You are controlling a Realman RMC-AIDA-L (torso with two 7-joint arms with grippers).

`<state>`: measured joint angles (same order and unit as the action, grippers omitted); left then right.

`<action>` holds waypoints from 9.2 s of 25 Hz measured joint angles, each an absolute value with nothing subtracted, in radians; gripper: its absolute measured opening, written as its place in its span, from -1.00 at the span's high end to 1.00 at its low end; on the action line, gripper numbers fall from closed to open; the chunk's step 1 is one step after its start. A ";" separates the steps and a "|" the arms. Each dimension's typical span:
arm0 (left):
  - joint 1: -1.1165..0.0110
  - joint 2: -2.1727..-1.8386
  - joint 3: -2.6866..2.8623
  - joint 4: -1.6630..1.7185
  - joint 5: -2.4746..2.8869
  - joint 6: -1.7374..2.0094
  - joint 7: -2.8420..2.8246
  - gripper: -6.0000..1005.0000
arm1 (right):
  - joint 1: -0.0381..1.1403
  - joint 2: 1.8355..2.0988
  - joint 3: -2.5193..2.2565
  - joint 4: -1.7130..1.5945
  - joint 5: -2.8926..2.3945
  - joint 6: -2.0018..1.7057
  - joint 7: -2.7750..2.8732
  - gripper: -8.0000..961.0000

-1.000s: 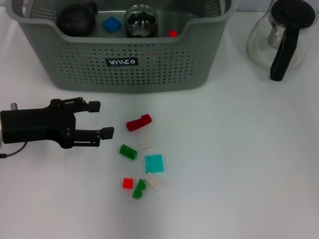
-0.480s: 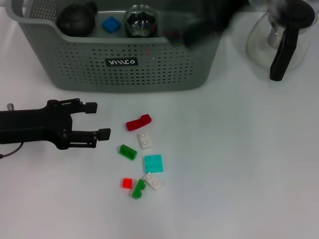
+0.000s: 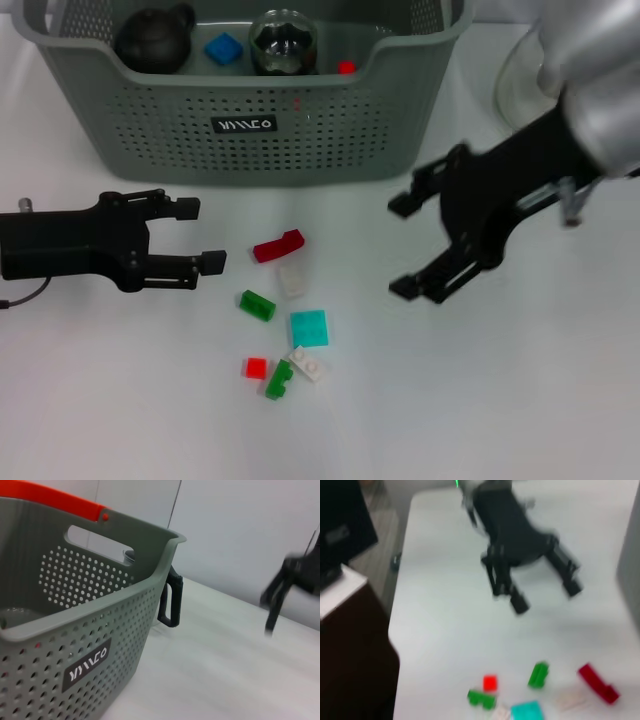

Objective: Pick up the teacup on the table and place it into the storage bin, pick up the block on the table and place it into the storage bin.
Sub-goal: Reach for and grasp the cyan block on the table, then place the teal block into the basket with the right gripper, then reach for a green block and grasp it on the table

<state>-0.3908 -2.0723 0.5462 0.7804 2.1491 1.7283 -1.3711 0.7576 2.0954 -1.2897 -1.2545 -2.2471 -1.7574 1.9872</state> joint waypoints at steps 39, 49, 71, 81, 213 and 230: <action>-0.382 -2.079 0.543 0.773 2.149 1.719 -1.363 -0.73 | 0.932 2.119 -1.935 -0.787 -2.072 -1.116 1.940 -0.97; -0.383 -2.077 0.543 0.773 2.149 1.718 -1.362 -0.73 | 0.937 2.122 -1.950 -0.764 -2.053 -1.084 1.941 -0.97; -0.383 -2.080 0.543 0.773 2.149 1.718 -1.362 -0.73 | 0.934 2.123 -1.992 -0.752 -2.024 -1.054 1.940 -0.21; -0.374 -2.078 0.542 0.773 2.149 1.720 -1.363 -0.73 | 0.901 2.102 -1.967 -0.848 -2.048 -1.083 1.982 0.06; -0.574 -2.172 1.389 1.219 2.608 1.544 -2.461 -0.73 | 0.566 2.088 -1.104 -1.290 -2.114 -1.594 1.875 -0.95; -0.575 -2.172 1.413 1.215 2.647 1.531 -2.620 -0.73 | 0.579 2.049 -1.098 -1.213 -2.117 -1.695 1.822 -0.95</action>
<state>-0.5746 -2.1721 1.4133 1.2155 2.6468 1.5307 -2.6203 0.5794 2.0495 -1.0983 -1.2126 -2.1171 -1.6946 1.8220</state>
